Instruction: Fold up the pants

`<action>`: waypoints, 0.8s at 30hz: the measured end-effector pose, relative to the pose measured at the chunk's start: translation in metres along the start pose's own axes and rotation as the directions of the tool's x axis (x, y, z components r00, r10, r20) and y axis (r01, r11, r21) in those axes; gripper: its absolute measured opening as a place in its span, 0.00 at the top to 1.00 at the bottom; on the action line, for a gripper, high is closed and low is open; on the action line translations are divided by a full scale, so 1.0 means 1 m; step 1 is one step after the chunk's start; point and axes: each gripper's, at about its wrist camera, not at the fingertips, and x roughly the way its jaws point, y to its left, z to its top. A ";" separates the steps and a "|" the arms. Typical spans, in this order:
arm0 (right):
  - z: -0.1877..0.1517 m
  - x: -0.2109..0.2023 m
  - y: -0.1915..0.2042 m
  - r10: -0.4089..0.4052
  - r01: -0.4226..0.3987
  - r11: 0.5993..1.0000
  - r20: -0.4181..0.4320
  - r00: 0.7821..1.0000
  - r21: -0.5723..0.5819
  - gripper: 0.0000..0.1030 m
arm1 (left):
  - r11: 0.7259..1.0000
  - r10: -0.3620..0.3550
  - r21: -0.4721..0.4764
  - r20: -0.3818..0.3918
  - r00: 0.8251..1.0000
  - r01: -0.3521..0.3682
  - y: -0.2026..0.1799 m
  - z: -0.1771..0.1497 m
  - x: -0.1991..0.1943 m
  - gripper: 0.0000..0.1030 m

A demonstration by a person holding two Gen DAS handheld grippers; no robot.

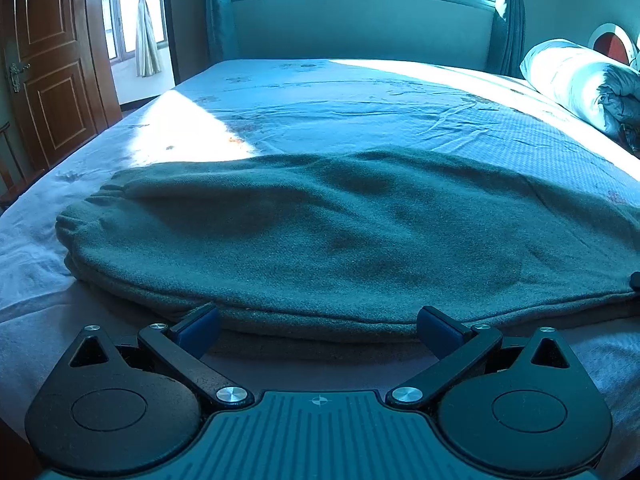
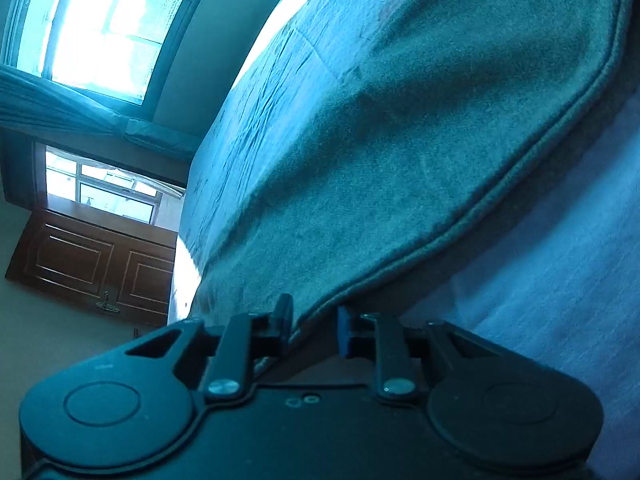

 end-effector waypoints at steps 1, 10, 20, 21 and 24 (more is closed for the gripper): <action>-0.002 -0.006 0.006 0.018 -0.017 0.999 0.015 1.000 -0.033 1.00 | 1.000 -0.007 0.002 0.002 1.000 0.007 -0.002 0.000 -0.001 0.00; 0.004 -0.032 -0.020 -0.058 0.058 0.998 0.044 0.997 -0.002 0.90 | 0.998 -0.055 0.044 0.012 0.998 0.054 -0.033 0.007 0.002 0.00; 0.062 -0.182 -0.114 -0.226 0.140 0.967 0.454 0.862 0.214 0.85 | 0.991 -0.093 0.094 -0.008 0.996 0.093 -0.069 0.008 0.017 0.00; 0.067 -0.185 -0.124 -0.252 0.151 0.958 0.471 0.845 0.242 0.85 | 0.991 -0.091 0.099 -0.017 0.996 0.092 -0.070 0.008 0.019 0.00; 0.077 -0.187 -0.142 -0.293 0.158 0.942 0.491 0.820 0.297 0.85 | 0.990 -0.094 0.098 -0.041 0.995 0.098 -0.070 0.006 0.023 0.00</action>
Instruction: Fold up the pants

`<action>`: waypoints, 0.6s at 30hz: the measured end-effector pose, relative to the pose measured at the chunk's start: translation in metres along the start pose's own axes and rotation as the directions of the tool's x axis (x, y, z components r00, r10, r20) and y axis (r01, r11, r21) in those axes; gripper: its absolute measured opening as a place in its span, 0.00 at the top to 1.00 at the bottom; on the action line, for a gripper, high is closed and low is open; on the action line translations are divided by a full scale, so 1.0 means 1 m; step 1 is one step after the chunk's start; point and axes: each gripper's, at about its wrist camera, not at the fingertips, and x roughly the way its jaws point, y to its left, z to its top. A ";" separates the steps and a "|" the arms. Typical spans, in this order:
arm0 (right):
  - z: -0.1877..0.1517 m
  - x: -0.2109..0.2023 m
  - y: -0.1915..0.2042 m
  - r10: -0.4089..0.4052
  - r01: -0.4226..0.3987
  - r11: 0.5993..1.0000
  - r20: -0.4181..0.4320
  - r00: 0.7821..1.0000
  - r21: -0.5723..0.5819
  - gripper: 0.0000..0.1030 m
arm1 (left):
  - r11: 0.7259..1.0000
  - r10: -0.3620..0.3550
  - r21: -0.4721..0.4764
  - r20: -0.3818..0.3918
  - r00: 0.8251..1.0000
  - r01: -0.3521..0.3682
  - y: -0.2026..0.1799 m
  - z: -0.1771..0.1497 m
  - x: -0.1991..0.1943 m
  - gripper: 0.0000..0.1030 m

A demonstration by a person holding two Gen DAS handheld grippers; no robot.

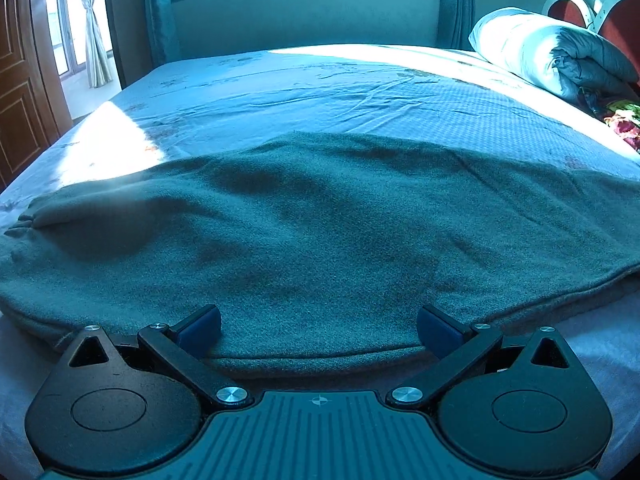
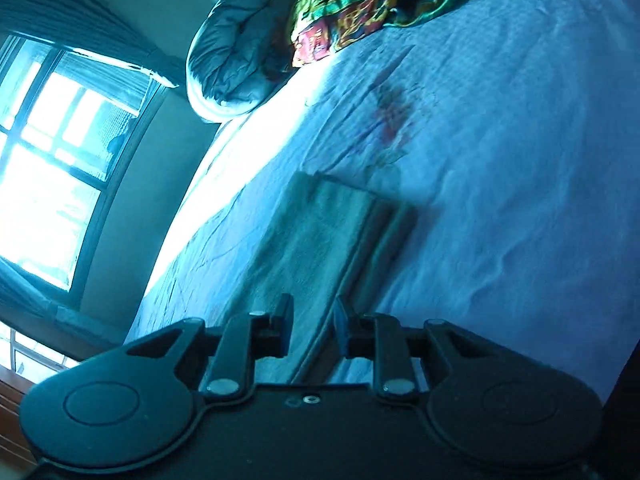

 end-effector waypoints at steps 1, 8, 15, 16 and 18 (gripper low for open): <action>-0.001 0.007 0.000 -0.001 0.001 1.000 0.000 1.000 0.010 0.85 | 1.000 -0.006 -0.007 -0.003 1.000 0.006 0.001 0.000 0.000 0.00; -0.009 0.035 0.010 -0.046 0.046 0.999 -0.002 0.999 0.025 0.91 | 1.000 0.001 -0.003 -0.003 1.000 -0.001 -0.001 -0.001 0.001 0.00; -0.007 0.014 0.013 -0.030 0.032 0.999 0.058 0.998 -0.024 1.00 | 1.000 0.003 0.005 -0.004 1.000 -0.003 -0.001 -0.001 0.002 0.00; -0.007 0.020 0.005 -0.048 0.048 0.999 0.034 0.998 -0.002 1.00 | 1.000 0.003 0.006 -0.005 1.000 -0.003 0.000 -0.001 0.003 0.00; -0.007 0.021 -0.007 -0.017 0.016 0.998 0.010 1.000 0.061 1.00 | 1.000 0.002 0.007 -0.006 1.000 -0.002 0.000 0.000 0.003 0.00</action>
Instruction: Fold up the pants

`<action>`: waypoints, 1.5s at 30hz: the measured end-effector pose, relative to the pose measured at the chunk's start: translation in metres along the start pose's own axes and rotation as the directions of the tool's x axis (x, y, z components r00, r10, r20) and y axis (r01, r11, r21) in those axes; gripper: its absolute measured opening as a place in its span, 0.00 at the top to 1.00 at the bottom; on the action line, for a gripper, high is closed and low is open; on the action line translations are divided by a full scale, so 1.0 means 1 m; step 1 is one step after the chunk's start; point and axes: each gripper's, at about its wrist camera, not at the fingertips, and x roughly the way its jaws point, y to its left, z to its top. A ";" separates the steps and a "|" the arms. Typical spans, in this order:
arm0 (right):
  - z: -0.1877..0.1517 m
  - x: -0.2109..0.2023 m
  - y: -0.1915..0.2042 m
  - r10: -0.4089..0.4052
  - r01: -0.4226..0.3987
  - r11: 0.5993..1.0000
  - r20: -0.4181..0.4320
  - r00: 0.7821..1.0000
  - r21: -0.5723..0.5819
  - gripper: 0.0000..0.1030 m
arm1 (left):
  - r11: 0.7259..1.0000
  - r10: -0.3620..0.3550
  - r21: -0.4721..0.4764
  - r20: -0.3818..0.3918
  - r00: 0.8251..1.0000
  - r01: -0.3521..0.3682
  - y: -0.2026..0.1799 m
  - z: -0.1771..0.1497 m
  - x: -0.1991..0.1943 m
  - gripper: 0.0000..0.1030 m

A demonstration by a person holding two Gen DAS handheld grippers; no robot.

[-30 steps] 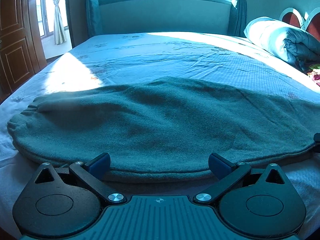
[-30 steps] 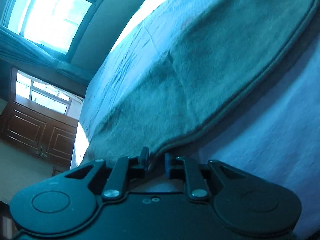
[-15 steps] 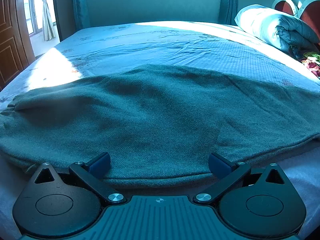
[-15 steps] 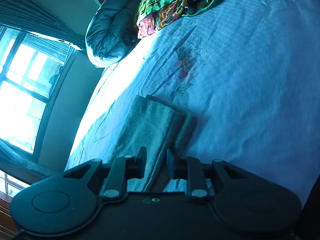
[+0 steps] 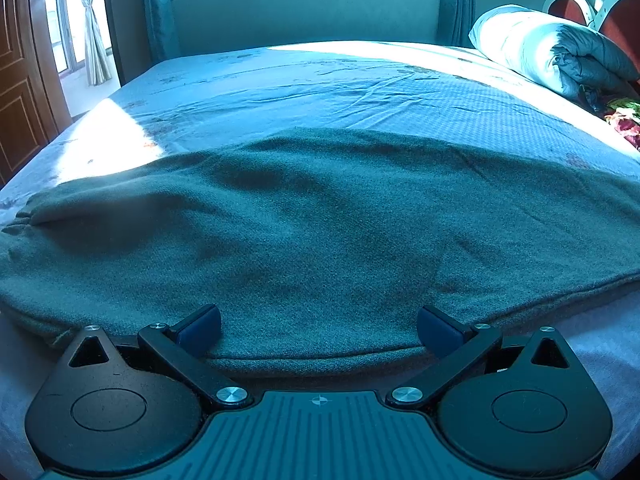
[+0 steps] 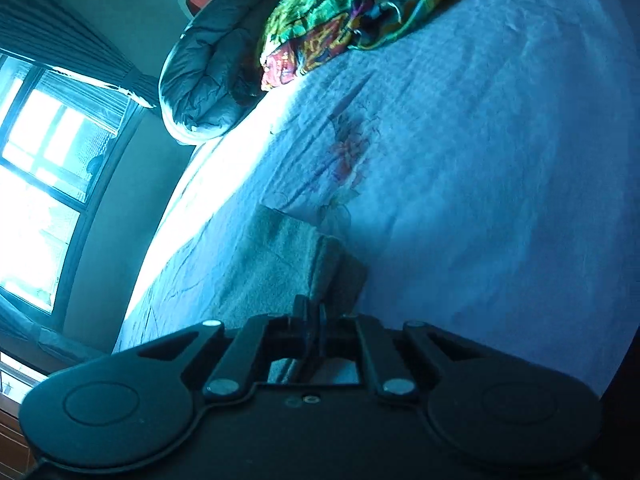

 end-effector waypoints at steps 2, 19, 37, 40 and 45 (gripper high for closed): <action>-0.001 -0.016 0.001 0.006 -0.005 1.000 0.058 0.998 -0.018 0.89 | 1.000 -0.006 0.004 -0.001 1.000 0.006 0.001 0.000 -0.001 0.00; 0.008 0.017 0.022 -0.124 0.121 0.954 0.008 0.992 -0.274 0.93 | 0.999 0.034 0.015 -0.003 0.999 -0.034 0.002 -0.003 0.008 0.00; -0.072 0.023 0.152 0.109 -0.147 0.848 -0.104 0.989 -0.509 0.77 | 0.960 0.256 -0.133 0.068 0.964 -0.245 0.128 -0.015 -0.030 0.00; -0.119 0.051 0.199 0.135 -0.248 0.785 -0.233 0.963 -0.568 0.77 | 0.939 0.308 -0.180 0.068 0.949 -0.292 0.160 -0.017 -0.033 0.00; -0.229 0.094 0.286 0.109 -0.425 0.595 -0.455 0.884 -0.682 0.74 | 0.901 0.368 -0.262 0.037 0.929 -0.346 0.212 -0.015 -0.026 0.00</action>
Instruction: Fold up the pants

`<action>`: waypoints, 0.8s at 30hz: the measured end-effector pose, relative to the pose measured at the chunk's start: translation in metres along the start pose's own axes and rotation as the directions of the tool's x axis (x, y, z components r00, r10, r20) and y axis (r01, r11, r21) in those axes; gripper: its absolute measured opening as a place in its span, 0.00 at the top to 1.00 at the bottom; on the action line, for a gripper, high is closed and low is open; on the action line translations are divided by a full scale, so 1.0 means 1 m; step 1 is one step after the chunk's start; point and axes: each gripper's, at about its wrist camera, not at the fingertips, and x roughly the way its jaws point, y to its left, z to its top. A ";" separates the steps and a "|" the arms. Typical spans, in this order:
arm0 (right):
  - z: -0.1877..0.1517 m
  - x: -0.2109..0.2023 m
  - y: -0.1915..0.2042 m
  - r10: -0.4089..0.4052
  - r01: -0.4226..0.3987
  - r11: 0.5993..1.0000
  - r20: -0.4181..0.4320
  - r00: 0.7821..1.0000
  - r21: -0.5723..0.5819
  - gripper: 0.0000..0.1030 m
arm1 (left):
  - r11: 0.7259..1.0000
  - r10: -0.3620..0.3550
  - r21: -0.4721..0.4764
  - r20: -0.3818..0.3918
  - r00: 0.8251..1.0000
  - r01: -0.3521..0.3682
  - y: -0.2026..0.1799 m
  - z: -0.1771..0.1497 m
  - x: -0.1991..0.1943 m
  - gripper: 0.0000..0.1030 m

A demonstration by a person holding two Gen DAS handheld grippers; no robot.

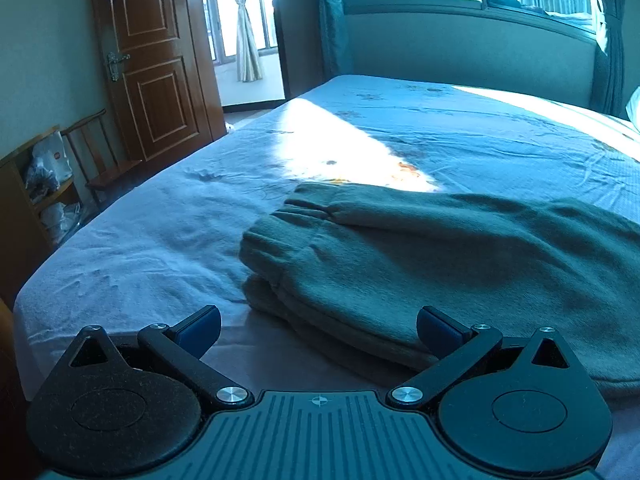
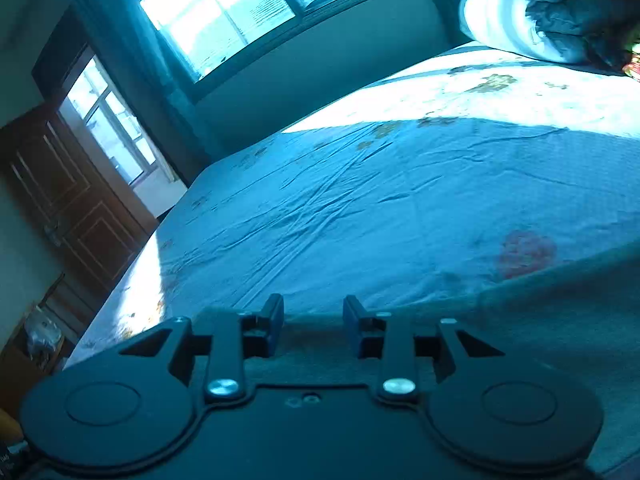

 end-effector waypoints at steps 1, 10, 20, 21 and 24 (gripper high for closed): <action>0.000 0.017 0.021 0.021 -0.022 0.999 -0.025 0.999 -0.047 0.74 | 1.000 0.003 -0.010 -0.003 1.000 -0.003 0.006 0.003 0.006 0.00; -0.048 0.124 0.164 0.176 -0.252 0.936 -0.294 0.939 -0.244 0.70 | 0.998 0.052 -0.040 -0.037 0.998 -0.053 0.031 0.011 0.056 0.00; -0.035 0.164 0.146 -0.022 -0.037 0.968 -0.233 0.972 -0.247 0.73 | 0.996 -0.038 -0.081 -0.059 0.998 0.033 0.047 -0.008 0.065 0.00; -0.028 0.162 0.139 -0.011 -0.036 0.978 -0.220 0.975 -0.208 0.73 | 0.996 -0.036 -0.083 -0.055 0.998 0.031 0.047 -0.007 0.064 0.00; -0.019 0.168 0.130 0.026 -0.071 0.982 -0.247 0.969 -0.176 0.68 | 0.996 -0.025 -0.085 -0.036 0.999 0.022 0.044 -0.002 0.061 0.00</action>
